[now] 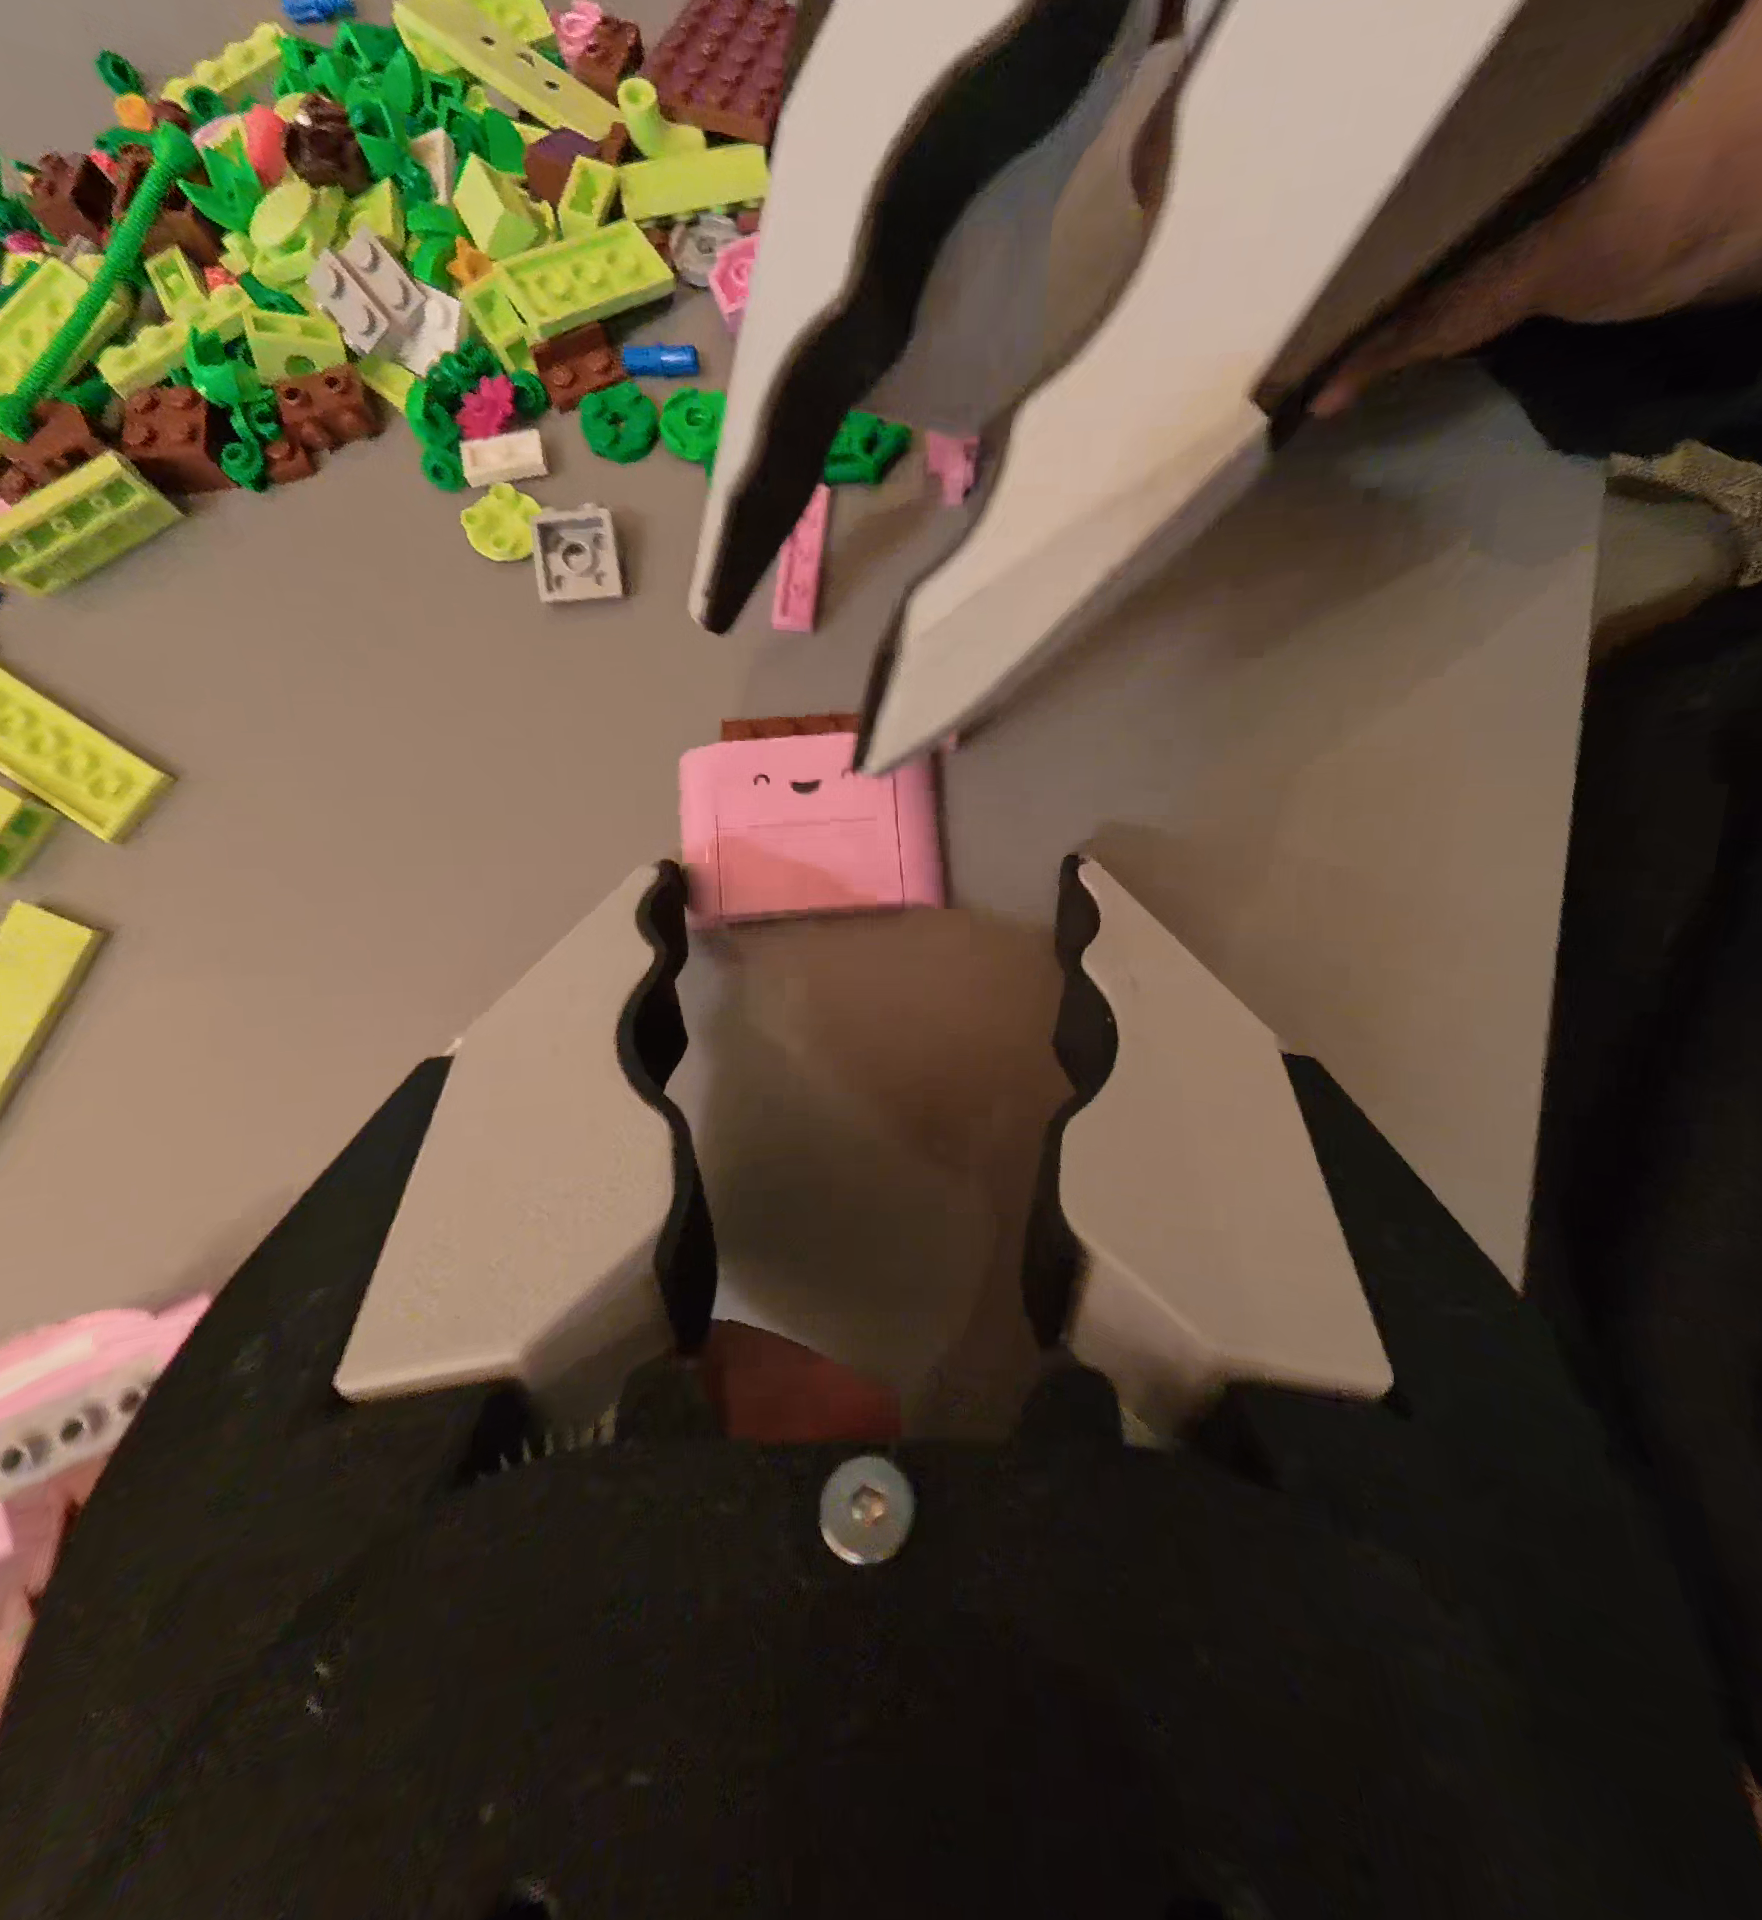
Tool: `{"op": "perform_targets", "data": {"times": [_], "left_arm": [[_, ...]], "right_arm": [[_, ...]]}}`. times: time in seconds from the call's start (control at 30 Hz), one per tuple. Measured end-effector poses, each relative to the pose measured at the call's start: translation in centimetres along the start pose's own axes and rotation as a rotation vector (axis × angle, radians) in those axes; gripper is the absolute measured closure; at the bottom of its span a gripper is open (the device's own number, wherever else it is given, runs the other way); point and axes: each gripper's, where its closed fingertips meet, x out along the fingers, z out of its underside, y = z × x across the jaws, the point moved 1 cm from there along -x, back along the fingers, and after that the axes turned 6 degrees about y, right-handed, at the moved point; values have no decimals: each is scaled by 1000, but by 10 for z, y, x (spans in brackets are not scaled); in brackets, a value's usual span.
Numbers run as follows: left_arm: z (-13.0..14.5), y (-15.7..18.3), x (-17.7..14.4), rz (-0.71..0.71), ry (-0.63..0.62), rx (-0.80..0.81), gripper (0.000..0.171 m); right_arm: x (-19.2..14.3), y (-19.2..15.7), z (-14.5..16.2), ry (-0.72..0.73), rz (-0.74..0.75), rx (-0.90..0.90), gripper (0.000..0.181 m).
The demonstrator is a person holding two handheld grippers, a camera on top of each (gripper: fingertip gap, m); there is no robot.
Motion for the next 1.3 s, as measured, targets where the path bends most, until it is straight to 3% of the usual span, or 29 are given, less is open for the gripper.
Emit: {"op": "perform_targets", "data": {"times": [0.07,0.13,0.3,0.47,0.7,0.87,1.03,1.3], "left_arm": [[4,8,-6,-7,4,-4,107],[6,13,-12,-17,20,30,125],[-1,1,-13,-170,54,43,101],[-2,9,-8,-82,42,2,103],[-1,16,-8,-1,41,-18,145],[1,19,-8,19,27,-14,147],[3,13,-10,-10,30,-16,155],[4,15,-10,-6,25,11,158]], "right_arm": [[0,1,0,-4,4,6,149],[1,2,0,-7,5,12,149],[0,1,-1,1,-8,18,149],[0,-14,5,-35,-65,9,150],[0,-27,13,-70,-40,-38,142],[-1,-33,15,-80,-70,-87,150],[-9,-35,24,-114,-137,-156,128],[-2,-32,28,-154,-92,-243,139]]}}
